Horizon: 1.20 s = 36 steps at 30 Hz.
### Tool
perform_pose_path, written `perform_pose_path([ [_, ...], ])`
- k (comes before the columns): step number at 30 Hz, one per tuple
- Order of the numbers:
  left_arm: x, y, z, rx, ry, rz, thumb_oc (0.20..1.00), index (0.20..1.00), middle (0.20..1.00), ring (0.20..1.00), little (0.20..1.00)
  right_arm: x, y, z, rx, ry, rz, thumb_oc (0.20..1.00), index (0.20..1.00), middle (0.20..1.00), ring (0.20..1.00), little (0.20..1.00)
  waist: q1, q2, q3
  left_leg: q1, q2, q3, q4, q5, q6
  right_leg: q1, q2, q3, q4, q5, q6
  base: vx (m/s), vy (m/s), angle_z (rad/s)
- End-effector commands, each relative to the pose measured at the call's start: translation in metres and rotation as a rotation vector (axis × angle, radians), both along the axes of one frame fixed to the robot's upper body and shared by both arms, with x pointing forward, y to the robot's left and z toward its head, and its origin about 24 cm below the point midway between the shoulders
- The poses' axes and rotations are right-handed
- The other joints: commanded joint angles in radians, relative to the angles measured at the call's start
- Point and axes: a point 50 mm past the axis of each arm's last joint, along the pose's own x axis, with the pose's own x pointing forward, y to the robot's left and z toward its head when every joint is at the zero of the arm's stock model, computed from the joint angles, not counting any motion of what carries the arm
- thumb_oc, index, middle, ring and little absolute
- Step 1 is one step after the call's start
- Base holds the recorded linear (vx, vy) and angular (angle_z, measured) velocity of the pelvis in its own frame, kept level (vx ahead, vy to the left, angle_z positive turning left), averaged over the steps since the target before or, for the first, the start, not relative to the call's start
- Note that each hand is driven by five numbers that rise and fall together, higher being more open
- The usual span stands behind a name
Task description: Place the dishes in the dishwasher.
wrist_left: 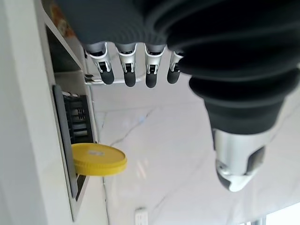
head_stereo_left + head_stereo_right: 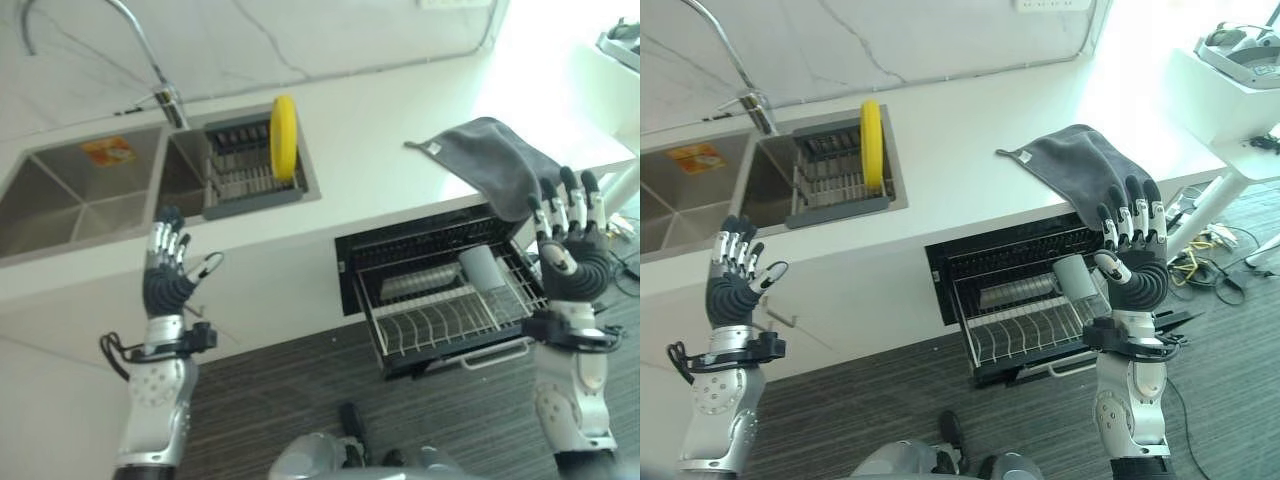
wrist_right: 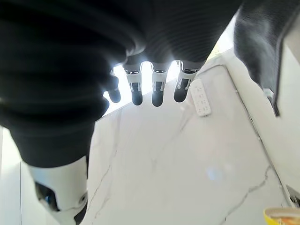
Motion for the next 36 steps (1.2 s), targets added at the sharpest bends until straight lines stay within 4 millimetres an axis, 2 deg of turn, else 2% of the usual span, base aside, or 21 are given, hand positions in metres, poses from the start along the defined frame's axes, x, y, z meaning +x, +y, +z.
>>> perform_pose_path([
  [1, 0.002, -0.009, 0.025, 0.041, -0.153, -0.063, 1.000, 1.000, 1.000, 1.000, 1.000, 0.007, -0.002, 0.026, 0.007, -0.153, -0.014, 1.000, 1.000, 1.000, 1.000, 1.000, 0.010, 0.003, 0.011, 0.101, -0.008, -0.100, -0.091, 0.052, -0.037, 0.046, 0.034, 0.032, -0.104, 0.121, 0.067, 0.08, 0.267, -0.39],
  [4, 0.003, -0.008, 0.027, 0.014, -0.148, -0.043, 1.000, 1.000, 1.000, 1.000, 1.000, 0.011, 0.009, 0.026, -0.023, -0.135, 0.020, 1.000, 1.000, 1.000, 1.000, 1.000, 0.012, 0.022, 0.003, 0.077, 0.094, -0.160, -0.246, 0.197, -0.091, 0.065, 0.032, 0.098, -0.120, 0.108, 0.074, 0.13, 0.357, -0.47],
  [5, 0.005, -0.008, 0.026, 0.009, -0.140, -0.044, 1.000, 1.000, 1.000, 1.000, 1.000, 0.011, 0.011, 0.026, -0.038, -0.132, 0.026, 1.000, 1.000, 1.000, 1.000, 1.000, 0.011, 0.027, 0.002, 0.069, 0.118, -0.185, -0.271, 0.230, -0.103, 0.070, 0.026, 0.112, -0.120, 0.103, 0.075, 0.18, 0.430, -0.36],
  [7, 0.008, -0.011, 0.025, 0.015, -0.134, -0.065, 1.000, 1.000, 1.000, 1.000, 1.000, 0.011, 0.015, 0.026, -0.063, -0.121, 0.040, 1.000, 1.000, 1.000, 1.000, 1.000, 0.003, 0.034, 0.002, 0.076, 0.154, -0.252, -0.321, 0.260, -0.113, 0.074, 0.004, 0.158, -0.106, 0.090, 0.083, 0.21, 0.493, -0.71],
  [8, 0.009, -0.013, 0.025, 0.019, -0.135, -0.080, 1.000, 1.000, 1.000, 1.000, 1.000, 0.010, 0.015, 0.026, -0.068, -0.120, 0.031, 1.000, 1.000, 1.000, 1.000, 1.000, 0.000, 0.036, 0.001, 0.077, 0.158, -0.258, -0.328, 0.259, -0.114, 0.076, -0.004, 0.165, -0.102, 0.087, 0.086, 0.24, 0.553, -0.84],
  [10, 0.011, -0.015, 0.024, 0.025, -0.135, -0.108, 1.000, 1.000, 1.000, 1.000, 1.000, 0.008, 0.013, 0.025, -0.063, -0.115, 0.009, 1.000, 1.000, 1.000, 1.000, 1.000, -0.005, 0.045, -0.001, 0.102, 0.141, -0.268, -0.348, 0.225, -0.102, 0.074, -0.028, 0.173, -0.080, 0.080, 0.103, 0.21, 0.436, -0.59],
  [12, 0.015, -0.019, 0.022, 0.053, -0.102, -0.157, 1.000, 1.000, 1.000, 1.000, 1.000, 0.006, 0.006, 0.019, -0.009, -0.091, -0.012, 1.000, 1.000, 1.000, 1.000, 1.000, -0.015, 0.049, -0.005, 0.126, 0.108, -0.280, -0.327, 0.179, -0.084, 0.058, -0.064, 0.183, -0.045, 0.083, 0.124, 0.21, 0.439, -0.67],
  [15, 0.018, -0.028, 0.026, 0.135, -0.103, -0.195, 1.000, 1.000, 1.000, 1.000, 1.000, 0.002, 0.004, 0.012, 0.001, -0.071, -0.026, 1.000, 1.000, 1.000, 1.000, 1.000, -0.024, 0.041, -0.009, 0.149, 0.054, -0.271, -0.312, 0.126, -0.033, 0.021, -0.119, 0.191, -0.037, 0.139, 0.165, 0.14, 0.301, -0.41],
  [17, 0.018, -0.028, 0.026, 0.141, -0.096, -0.194, 1.000, 1.000, 1.000, 1.000, 1.000, 0.002, 0.004, 0.009, 0.016, -0.060, -0.008, 1.000, 1.000, 1.000, 1.000, 1.000, -0.026, 0.039, -0.013, 0.155, 0.037, -0.257, -0.309, 0.109, -0.012, 0.007, -0.126, 0.190, -0.032, 0.164, 0.170, 0.09, 0.163, -0.40],
  [19, 0.018, -0.027, 0.026, 0.154, -0.084, -0.175, 1.000, 1.000, 1.000, 1.000, 1.000, 0.001, 0.006, 0.008, 0.023, -0.060, 0.024, 1.000, 1.000, 1.000, 1.000, 1.000, -0.016, 0.037, -0.015, 0.168, 0.038, -0.201, -0.317, 0.101, 0.001, -0.022, -0.127, 0.155, 0.010, 0.190, 0.178, 0.05, 0.132, -0.37],
  [20, 0.016, -0.025, 0.026, 0.160, -0.085, -0.148, 1.000, 1.000, 1.000, 1.000, 1.000, 0.004, 0.010, 0.008, 0.013, -0.064, 0.056, 1.000, 1.000, 1.000, 1.000, 1.000, -0.005, 0.036, -0.014, 0.177, 0.044, -0.158, -0.327, 0.099, 0.005, -0.033, -0.116, 0.096, 0.021, 0.185, 0.182, -0.01, 0.065, -0.97],
  [22, 0.016, -0.023, 0.027, 0.158, -0.087, -0.117, 1.000, 1.000, 1.000, 1.000, 1.000, 0.007, 0.016, 0.009, -0.005, -0.064, 0.088, 1.000, 1.000, 1.000, 1.000, 1.000, 0.011, 0.030, -0.005, 0.182, 0.048, -0.113, -0.321, 0.092, 0.001, -0.030, -0.122, 0.037, 0.006, 0.187, 0.182, -0.02, 0.020, -1.30],
  [24, 0.015, -0.021, 0.027, 0.143, -0.084, -0.101, 1.000, 1.000, 1.000, 1.000, 1.000, 0.011, 0.019, 0.010, -0.021, -0.058, 0.091, 1.000, 1.000, 1.000, 1.000, 1.000, 0.018, 0.030, -0.001, 0.184, 0.052, -0.107, -0.331, 0.101, -0.007, -0.007, -0.101, 0.034, -0.057, 0.161, 0.170, 0.01, -0.062, -0.85],
  [27, 0.008, -0.024, 0.019, 0.141, -0.066, -0.124, 1.000, 1.000, 1.000, 1.000, 1.000, 0.013, 0.018, 0.011, -0.039, -0.054, 0.095, 1.000, 1.000, 1.000, 1.000, 1.000, 0.024, 0.017, -0.016, 0.183, 0.066, -0.074, -0.375, 0.135, -0.031, 0.041, -0.074, 0.008, -0.163, 0.176, 0.162, 0.00, -0.134, -0.30],
  [32, 0.010, -0.027, 0.017, 0.139, -0.065, -0.120, 1.000, 1.000, 1.000, 1.000, 1.000, 0.012, 0.018, 0.007, -0.037, -0.026, 0.131, 1.000, 1.000, 1.000, 1.000, 1.000, 0.017, 0.009, -0.026, 0.174, 0.083, -0.070, -0.372, 0.148, -0.052, 0.062, -0.047, 0.002, -0.193, 0.170, 0.140, -0.01, -0.149, 0.00],
  [34, 0.011, -0.027, 0.015, 0.127, -0.059, -0.103, 1.000, 1.000, 1.000, 1.000, 1.000, 0.015, 0.023, 0.005, -0.078, 0.008, 0.194, 1.000, 1.000, 1.000, 1.000, 1.000, 0.013, 0.003, -0.024, 0.163, 0.096, -0.064, -0.316, 0.133, -0.060, 0.059, -0.039, -0.004, -0.182, 0.159, 0.119, -0.02, -0.137, 0.18],
  [36, 0.011, -0.026, 0.015, 0.112, -0.063, -0.100, 1.000, 1.000, 1.000, 1.000, 1.000, 0.016, 0.026, 0.005, -0.132, 0.016, 0.221, 1.000, 1.000, 1.000, 1.000, 1.000, 0.012, -0.007, -0.018, 0.142, 0.089, -0.064, -0.223, 0.088, -0.051, 0.054, -0.041, 0.000, -0.169, 0.152, 0.103, 0.00, -0.080, 0.16],
])
